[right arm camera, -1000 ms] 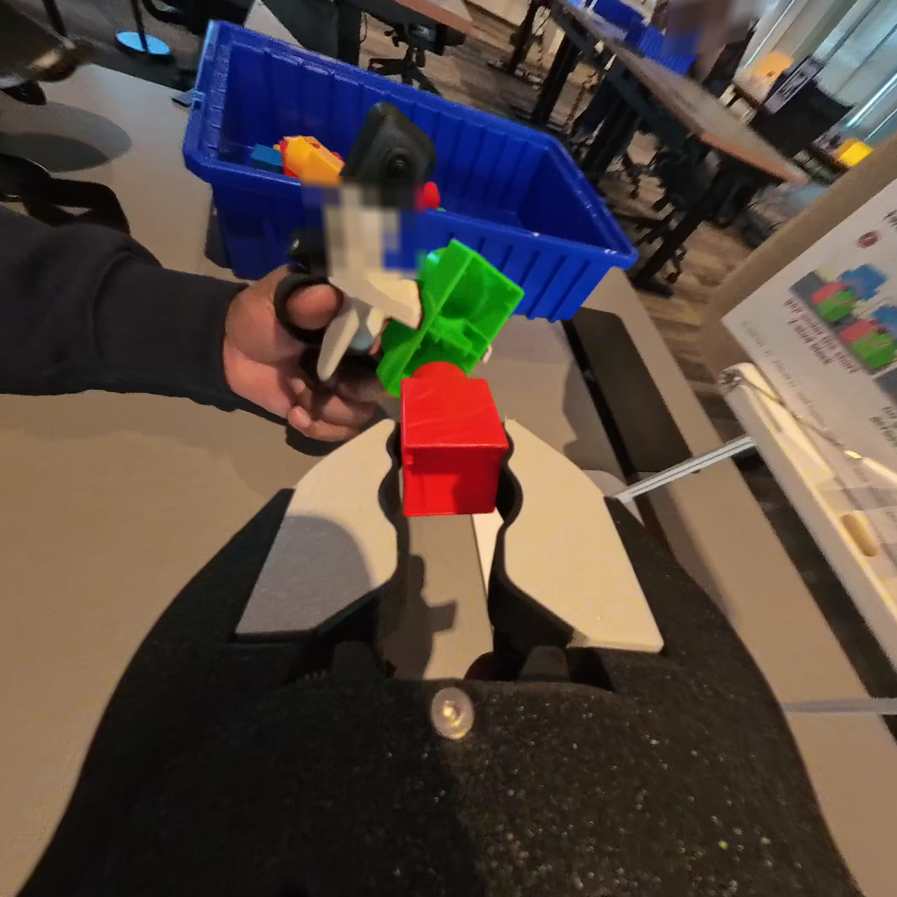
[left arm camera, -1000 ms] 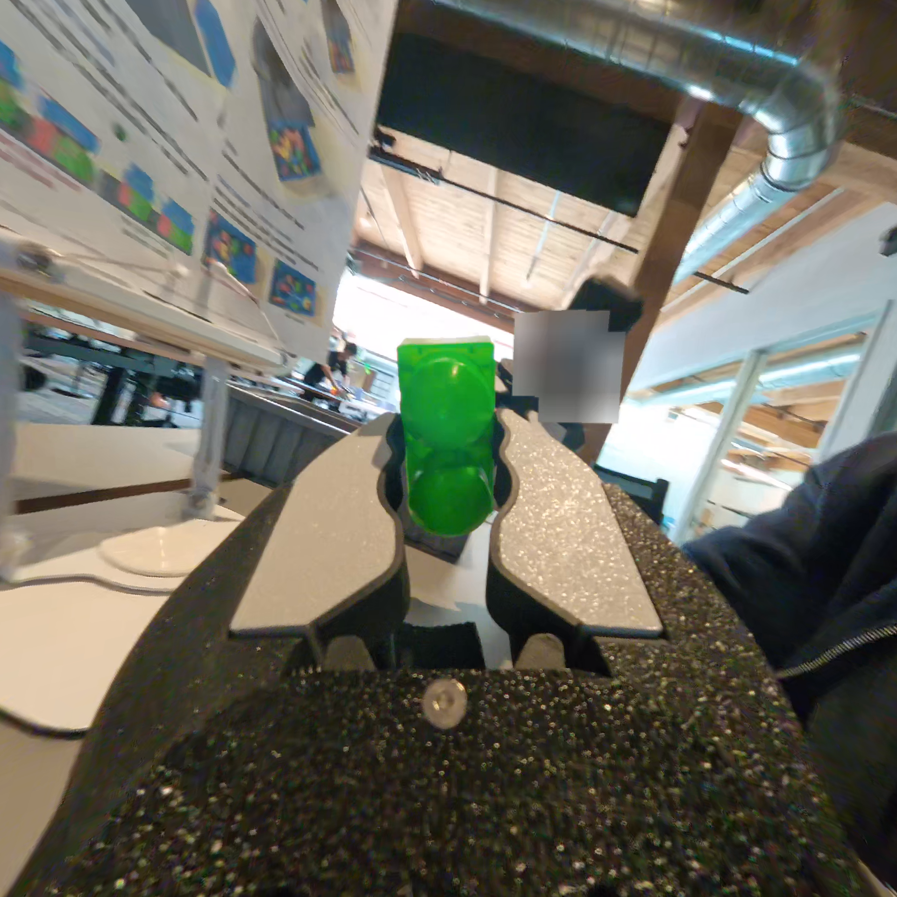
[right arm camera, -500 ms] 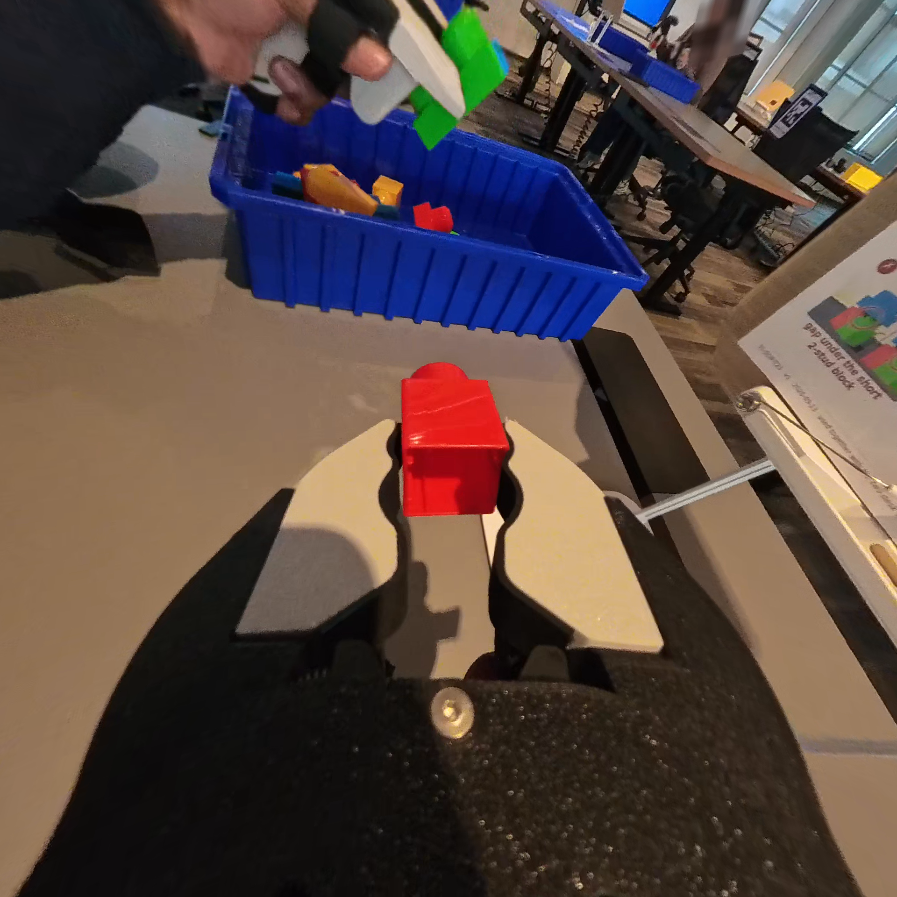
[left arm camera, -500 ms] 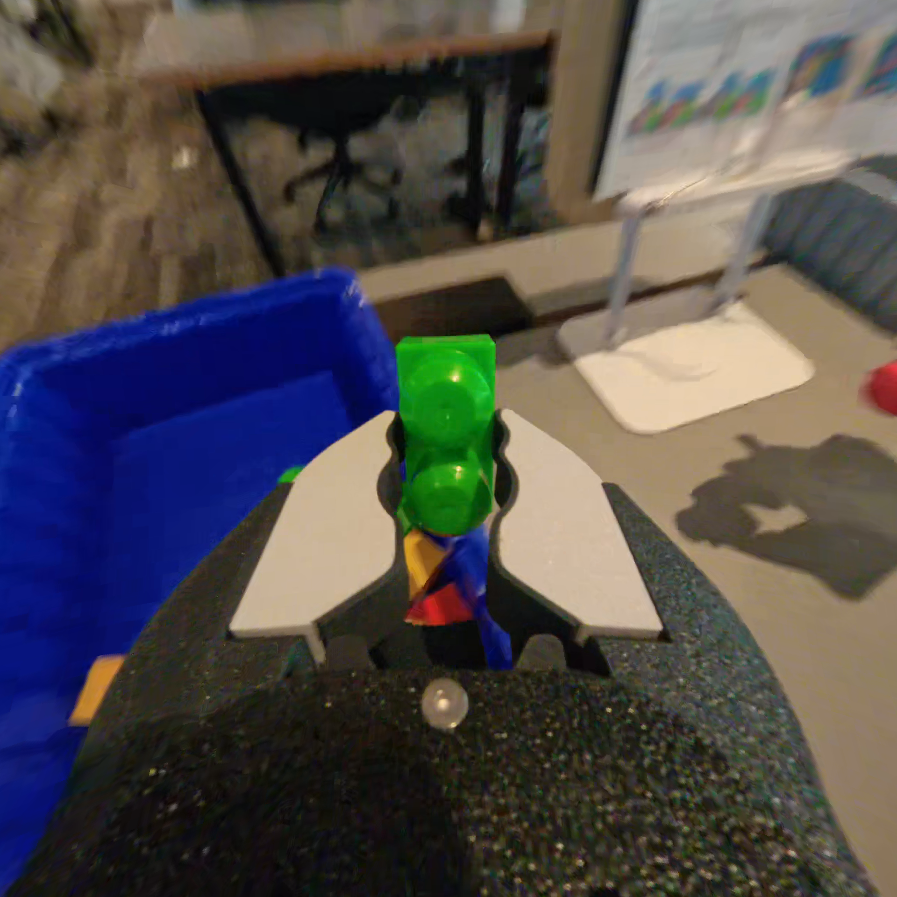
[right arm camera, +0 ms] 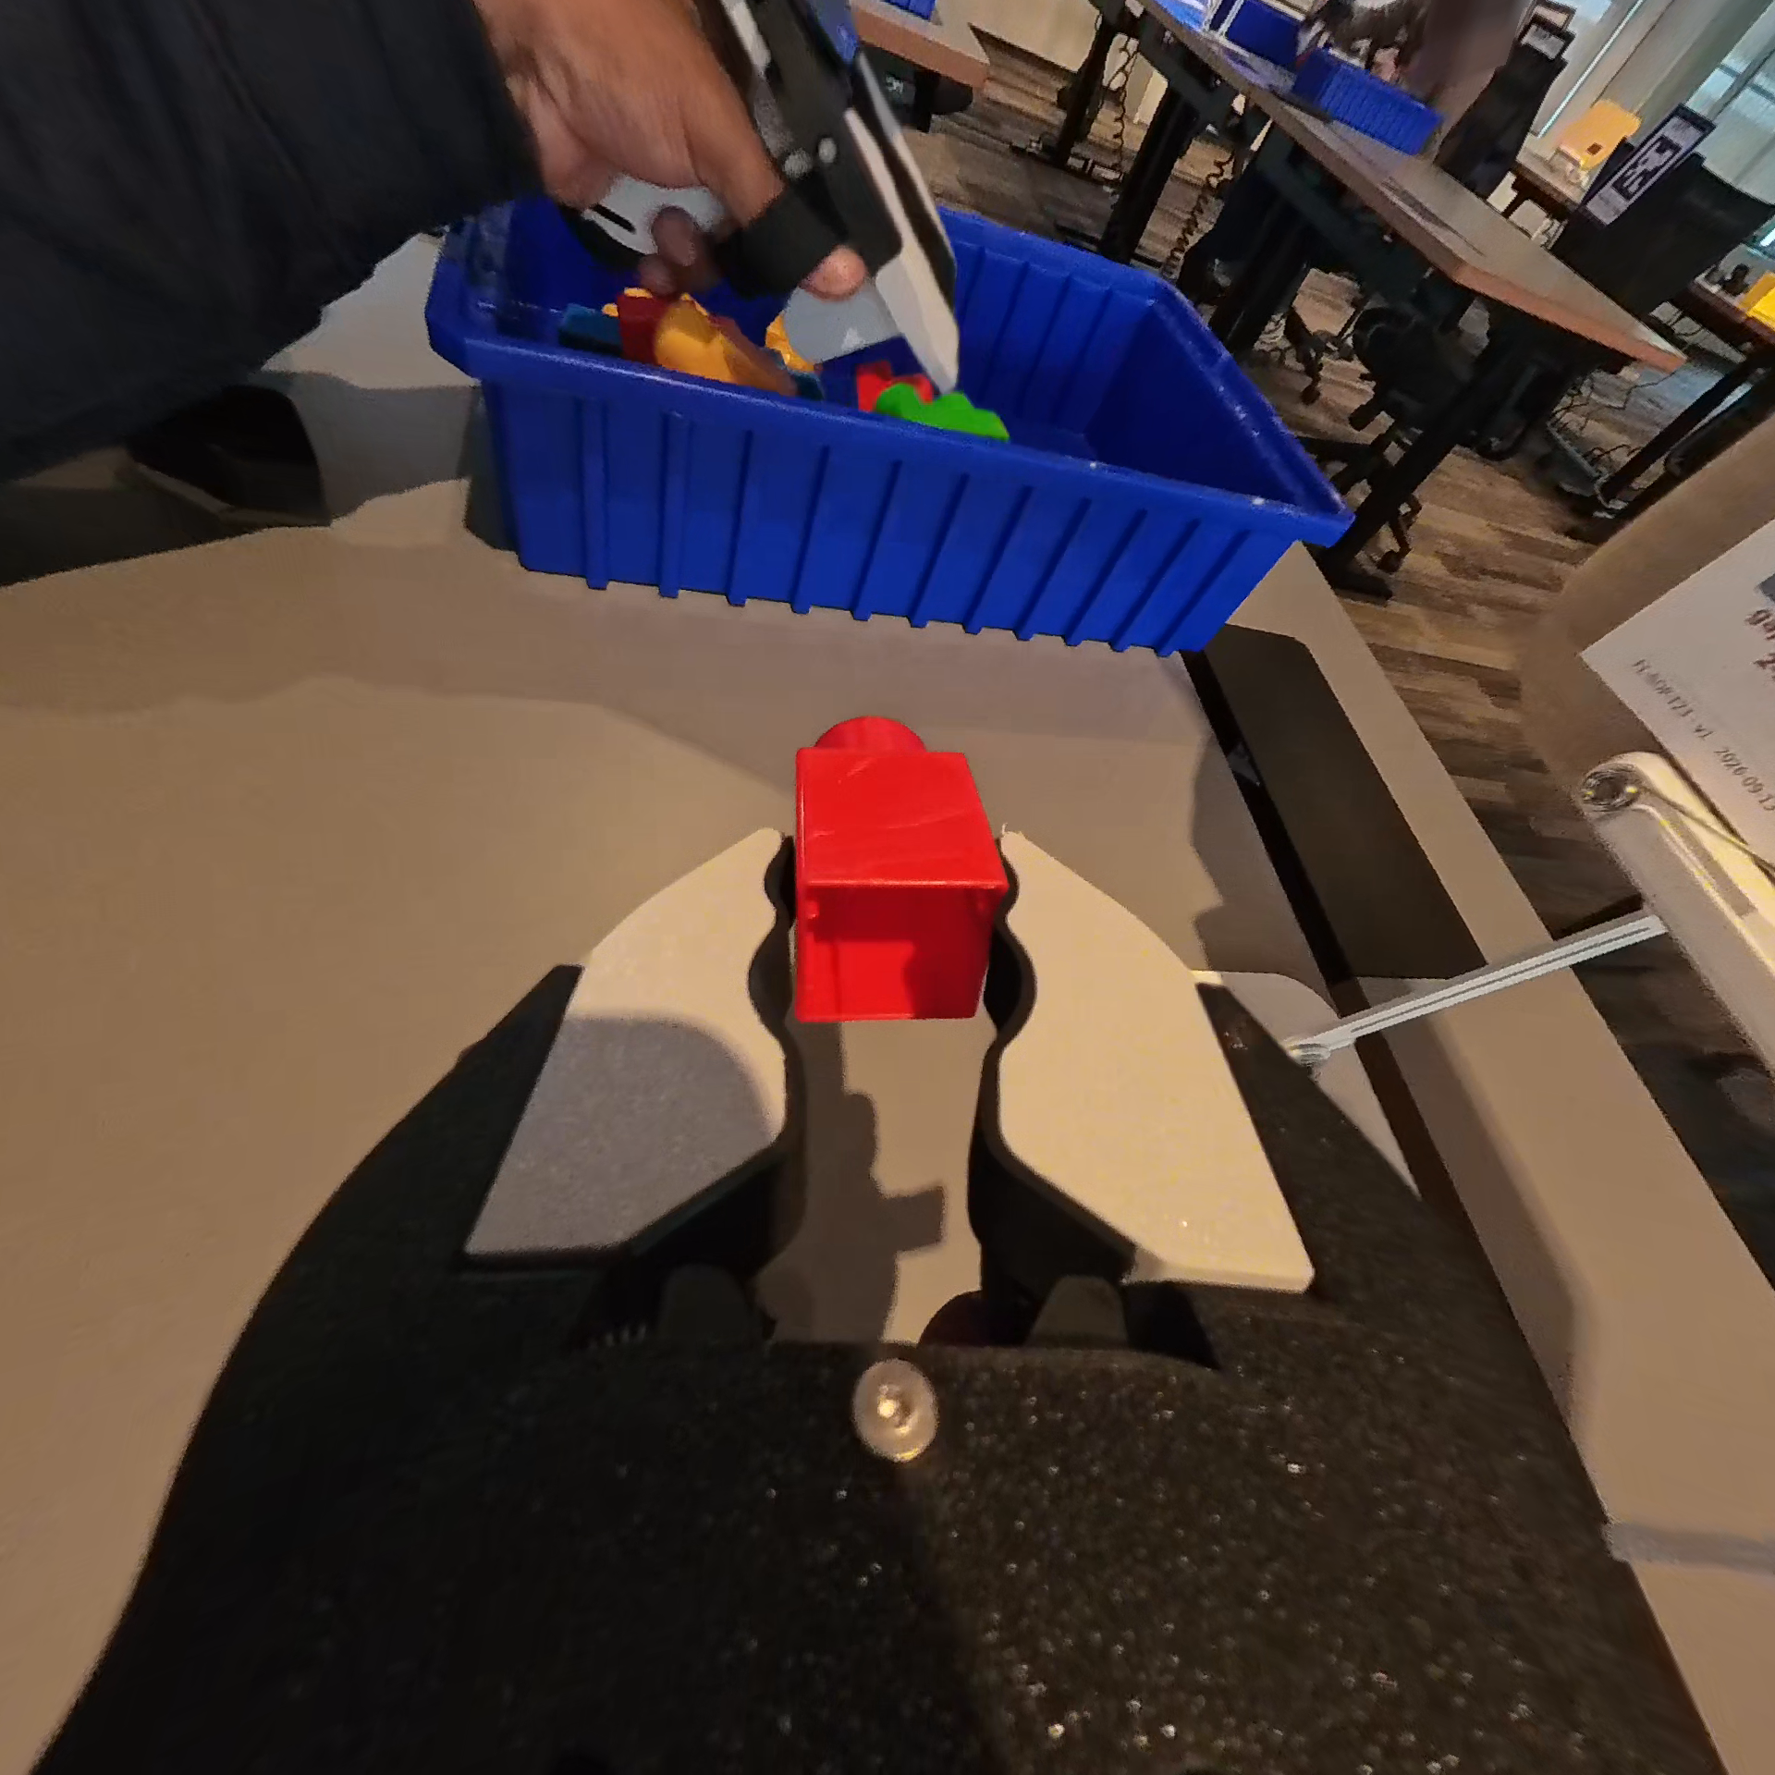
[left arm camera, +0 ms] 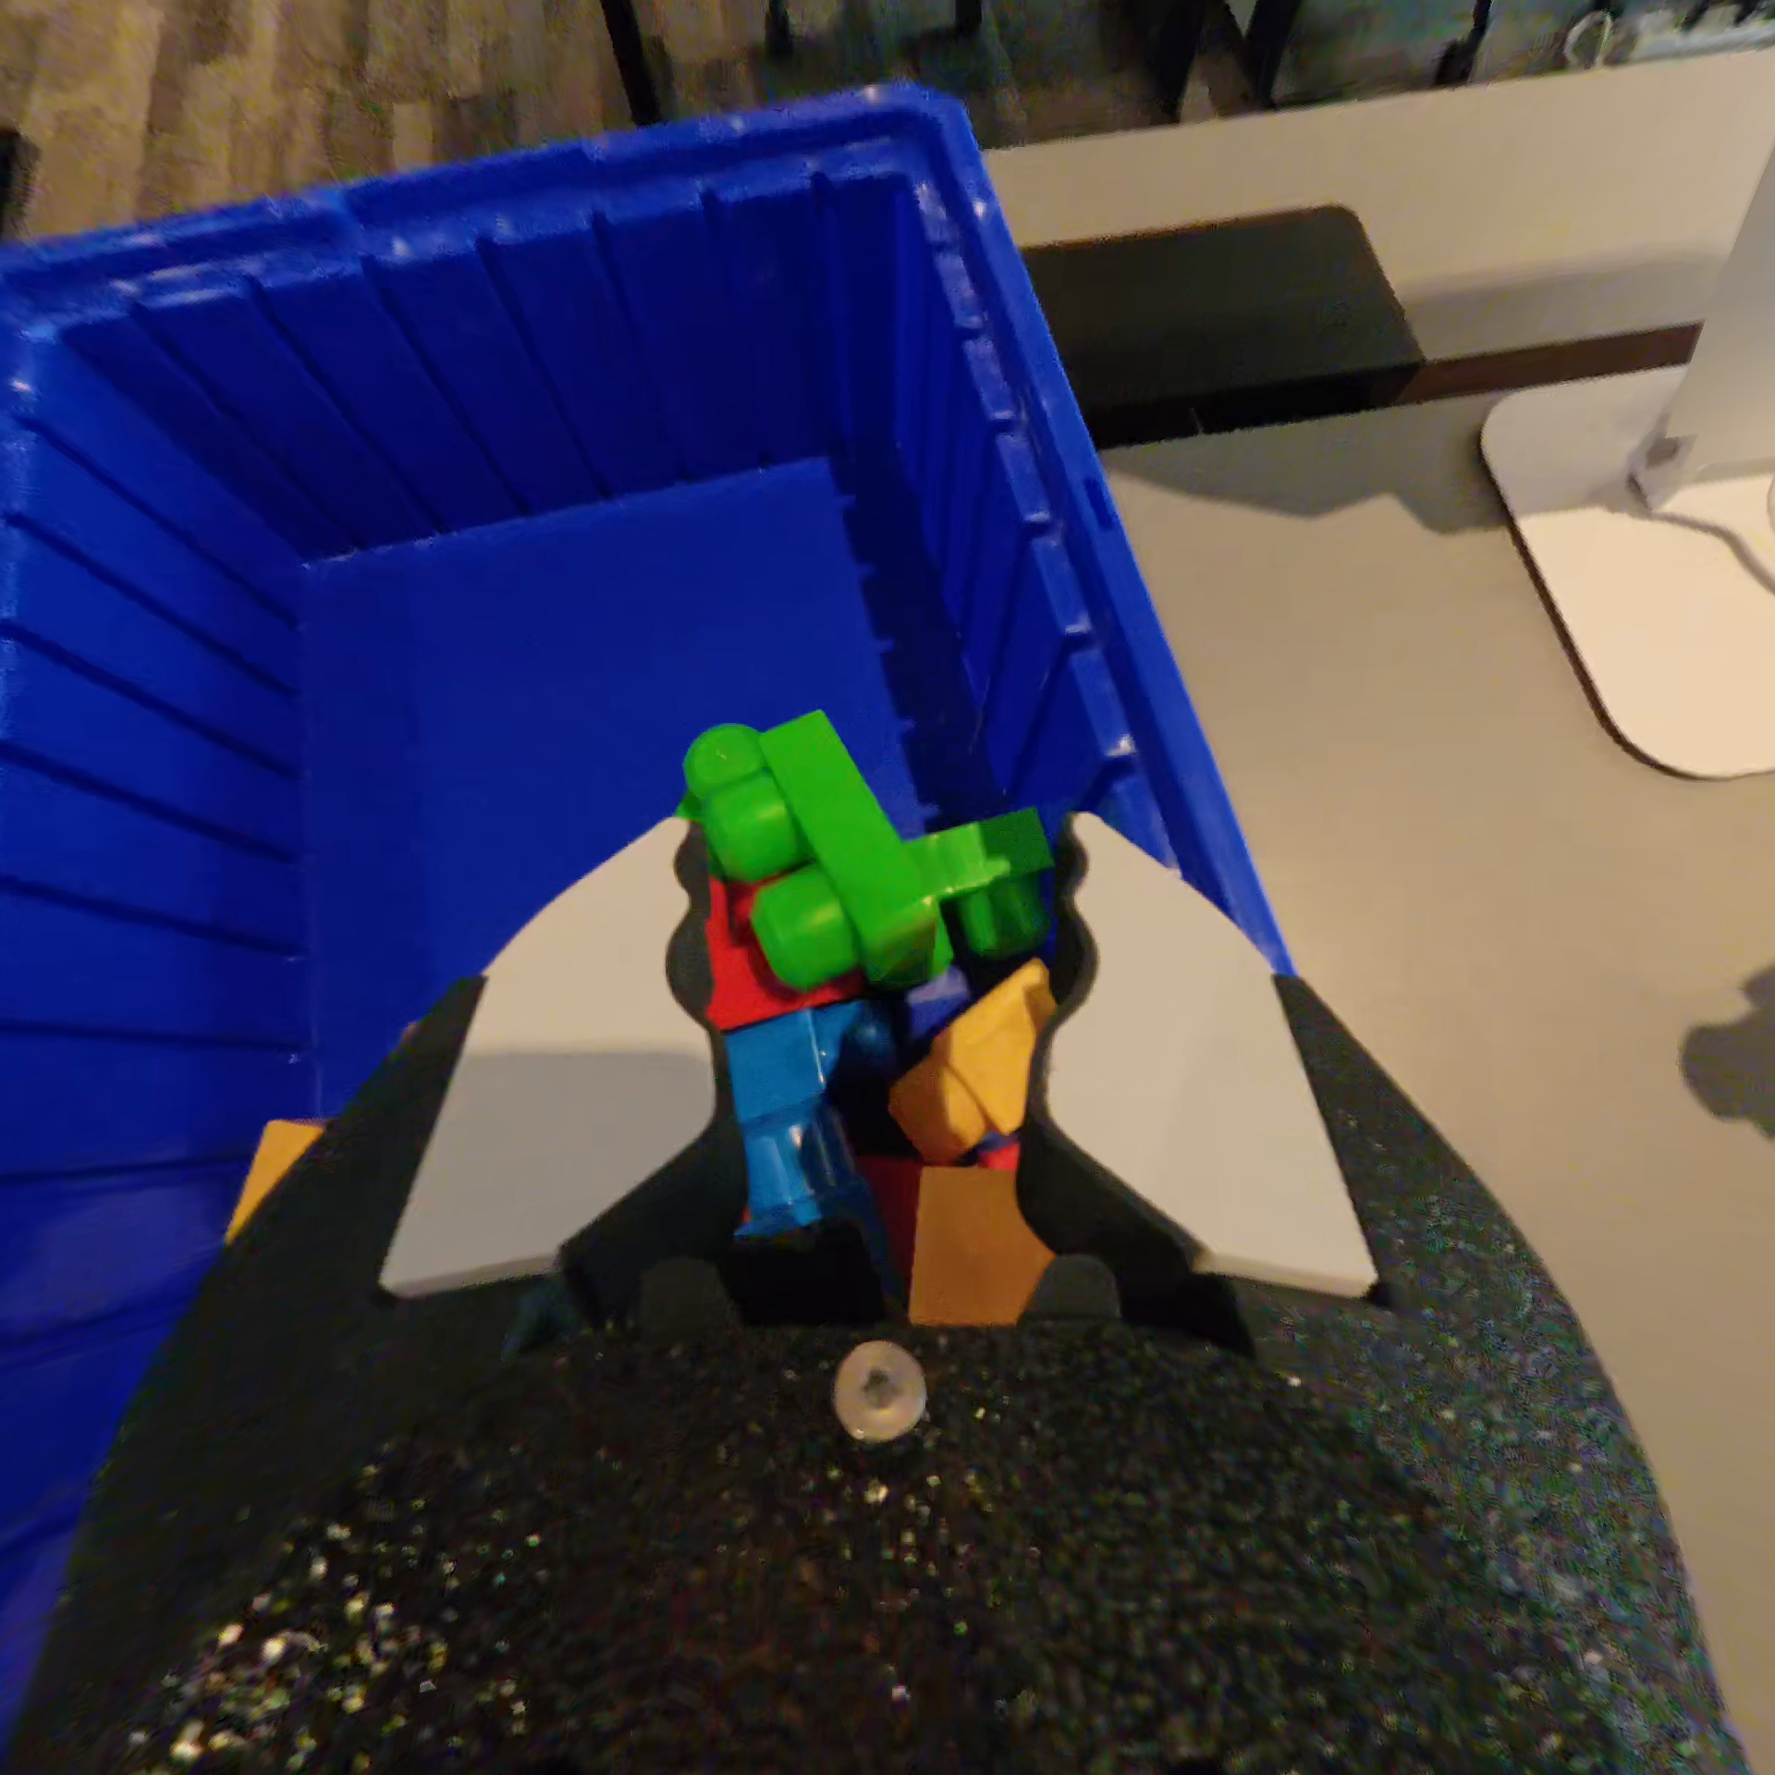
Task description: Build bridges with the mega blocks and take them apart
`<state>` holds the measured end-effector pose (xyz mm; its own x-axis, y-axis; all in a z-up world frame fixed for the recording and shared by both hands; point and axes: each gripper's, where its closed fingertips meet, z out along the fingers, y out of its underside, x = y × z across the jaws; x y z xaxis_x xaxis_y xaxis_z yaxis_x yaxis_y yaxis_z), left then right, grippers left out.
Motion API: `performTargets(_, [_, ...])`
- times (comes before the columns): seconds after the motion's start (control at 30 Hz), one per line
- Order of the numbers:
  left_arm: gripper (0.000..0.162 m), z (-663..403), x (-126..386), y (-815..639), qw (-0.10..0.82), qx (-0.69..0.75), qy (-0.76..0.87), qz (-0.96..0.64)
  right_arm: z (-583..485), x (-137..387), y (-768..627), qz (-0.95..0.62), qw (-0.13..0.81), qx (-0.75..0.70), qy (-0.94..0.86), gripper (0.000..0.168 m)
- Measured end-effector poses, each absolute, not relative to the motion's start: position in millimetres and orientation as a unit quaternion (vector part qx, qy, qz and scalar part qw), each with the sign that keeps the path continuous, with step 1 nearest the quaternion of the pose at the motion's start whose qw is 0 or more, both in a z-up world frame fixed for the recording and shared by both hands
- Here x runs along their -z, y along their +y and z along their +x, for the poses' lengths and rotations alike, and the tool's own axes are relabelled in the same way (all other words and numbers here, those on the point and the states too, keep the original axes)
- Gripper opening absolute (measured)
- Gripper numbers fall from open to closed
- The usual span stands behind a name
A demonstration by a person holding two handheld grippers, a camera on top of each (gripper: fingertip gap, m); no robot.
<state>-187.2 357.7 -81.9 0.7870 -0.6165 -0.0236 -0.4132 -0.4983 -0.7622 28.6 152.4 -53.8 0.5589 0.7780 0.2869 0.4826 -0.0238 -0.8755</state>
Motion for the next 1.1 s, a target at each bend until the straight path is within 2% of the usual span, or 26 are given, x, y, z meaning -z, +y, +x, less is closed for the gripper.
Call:
performTargets(0.07, [0.073, -189.2, 68.0, 361.9, 0.433, 0.113, 0.284, -0.848, 26.6, 56.2, 153.1, -0.702, 0.535, -0.138, -0.45, 0.037])
performTargets(0.17, [0.071, -167.3, 17.4, 354.1, 0.532, 0.146, 0.274, -0.788, 23.3, 53.7, 152.7, -0.697, 0.54, -0.142, -0.449, 0.037])
performTargets(0.27, [0.064, -117.6, -39.1, 320.7, 0.625, 0.272, 0.267, -0.681, 19.2, 42.5, 152.3, -0.687, 0.558, -0.149, -0.44, 0.037])
performTargets(0.33, [0.053, -85.7, -57.2, 295.2, 0.644, 0.388, 0.24, -0.614, 16.7, 31.1, 151.6, -0.68, 0.574, -0.151, -0.43, 0.037])
performTargets(0.43, [0.05, -38.5, -38.8, 274.5, 0.578, 0.522, 0.197, -0.595, 11.0, -4.6, 141.0, -0.653, 0.609, -0.142, -0.427, 0.037])
performTargets(0.5, [0.051, -12.4, -13.8, 272.0, 0.545, 0.541, 0.187, -0.613, 5.4, -39.5, 126.4, -0.627, 0.637, -0.144, -0.424, 0.037])
performTargets(0.67, [0.056, 33.1, 26.4, 250.3, 0.59, 0.511, 0.224, -0.583, -22.2, -90.8, 123.9, -0.598, 0.672, -0.126, -0.419, 0.037])
performTargets(0.83, [0.052, 30.7, 34.6, 229.3, 0.666, 0.493, 0.217, -0.516, -87.8, -65.1, 201.6, -0.642, 0.569, -0.15, -0.49, 0.037])
performTargets(1.03, [0.046, -18.9, 19.7, 235.6, 0.737, 0.449, 0.143, -0.485, -154.9, 15.5, 300.1, -0.712, 0.406, -0.167, -0.549, 0.037])
performTargets(1.1, [0.06, -27.8, 28.0, 249.0, 0.732, 0.432, 0.108, -0.515, -173.2, 43.2, 317.5, -0.723, 0.363, -0.148, -0.569, 0.037])
